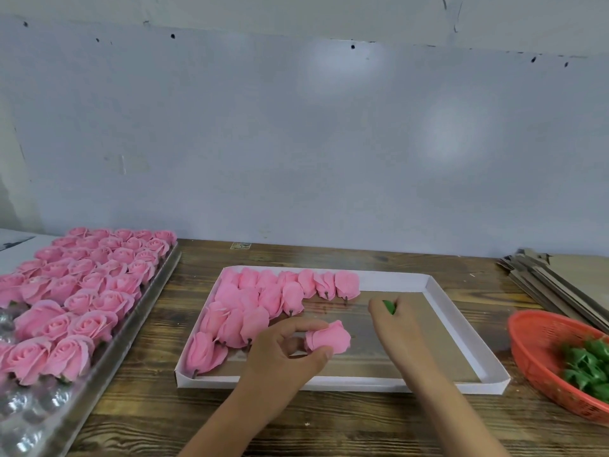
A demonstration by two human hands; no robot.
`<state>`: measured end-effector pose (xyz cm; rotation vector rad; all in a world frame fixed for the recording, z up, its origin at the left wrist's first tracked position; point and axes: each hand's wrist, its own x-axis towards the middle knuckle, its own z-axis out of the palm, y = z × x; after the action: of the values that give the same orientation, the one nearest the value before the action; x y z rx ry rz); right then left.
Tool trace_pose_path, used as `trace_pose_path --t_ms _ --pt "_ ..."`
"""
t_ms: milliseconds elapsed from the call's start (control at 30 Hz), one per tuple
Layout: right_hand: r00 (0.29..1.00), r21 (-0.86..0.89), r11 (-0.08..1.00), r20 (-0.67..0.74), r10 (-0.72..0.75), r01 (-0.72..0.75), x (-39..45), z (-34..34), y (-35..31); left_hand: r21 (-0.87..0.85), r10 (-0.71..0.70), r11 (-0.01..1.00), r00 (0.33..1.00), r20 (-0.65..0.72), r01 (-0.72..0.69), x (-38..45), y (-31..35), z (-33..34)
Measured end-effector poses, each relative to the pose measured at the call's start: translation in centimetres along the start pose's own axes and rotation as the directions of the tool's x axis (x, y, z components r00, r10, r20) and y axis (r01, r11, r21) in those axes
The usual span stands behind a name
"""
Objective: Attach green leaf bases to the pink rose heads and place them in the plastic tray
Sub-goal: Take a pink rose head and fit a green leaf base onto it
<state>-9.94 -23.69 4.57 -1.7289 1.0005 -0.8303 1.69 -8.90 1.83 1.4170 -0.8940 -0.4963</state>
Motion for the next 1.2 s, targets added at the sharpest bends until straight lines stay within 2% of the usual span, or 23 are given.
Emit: trace_pose_path --t_ms 167,300,500,567,667,733,900,1033,1200 --pt "0.995 -0.069 0.994 0.041 0.087 -0.084 -0.2 0.0 0.4 0.000 0.005 1.000 1.000 -0.001 -0.005 0.0 0.0 0.0" --pt "0.997 -0.099 0.995 0.063 0.036 -0.030 0.0 0.0 1.1 -0.005 0.007 1.000 1.000 -0.007 -0.007 0.0 0.1 0.0" --pt "0.999 -0.298 0.953 0.025 -0.038 0.044 0.0 0.6 2.7 -0.003 0.010 1.000 1.000 -0.008 -0.010 0.0 0.2 -0.1" --pt "0.999 -0.208 0.978 0.032 0.008 -0.001 0.0 0.6 2.7 -0.001 0.007 1.000 1.000 -0.009 -0.007 0.0 0.1 -0.1" --pt "0.988 0.033 0.991 0.088 0.125 -0.128 -0.3 0.5 2.1 -0.011 0.014 1.000 1.000 -0.008 -0.014 0.0 0.1 -0.1" --pt "0.982 0.141 0.980 0.147 0.119 -0.140 -0.7 0.5 1.9 -0.020 0.019 1.000 1.000 -0.009 -0.020 0.0 0.1 -0.2" --pt "0.985 0.189 0.980 0.170 0.032 -0.064 -2.0 0.8 1.6 -0.033 0.027 0.999 1.000 -0.004 -0.027 -0.1 0.3 -0.2" --pt "0.993 0.033 0.996 0.075 -0.091 0.088 -2.4 1.3 1.6 -0.034 0.031 0.999 1.000 -0.001 -0.031 -0.3 0.4 -0.1" --pt "0.982 0.164 0.984 0.157 -0.101 0.075 -3.4 1.8 0.9 -0.007 0.036 0.999 0.999 0.012 -0.036 -0.4 0.5 0.2"
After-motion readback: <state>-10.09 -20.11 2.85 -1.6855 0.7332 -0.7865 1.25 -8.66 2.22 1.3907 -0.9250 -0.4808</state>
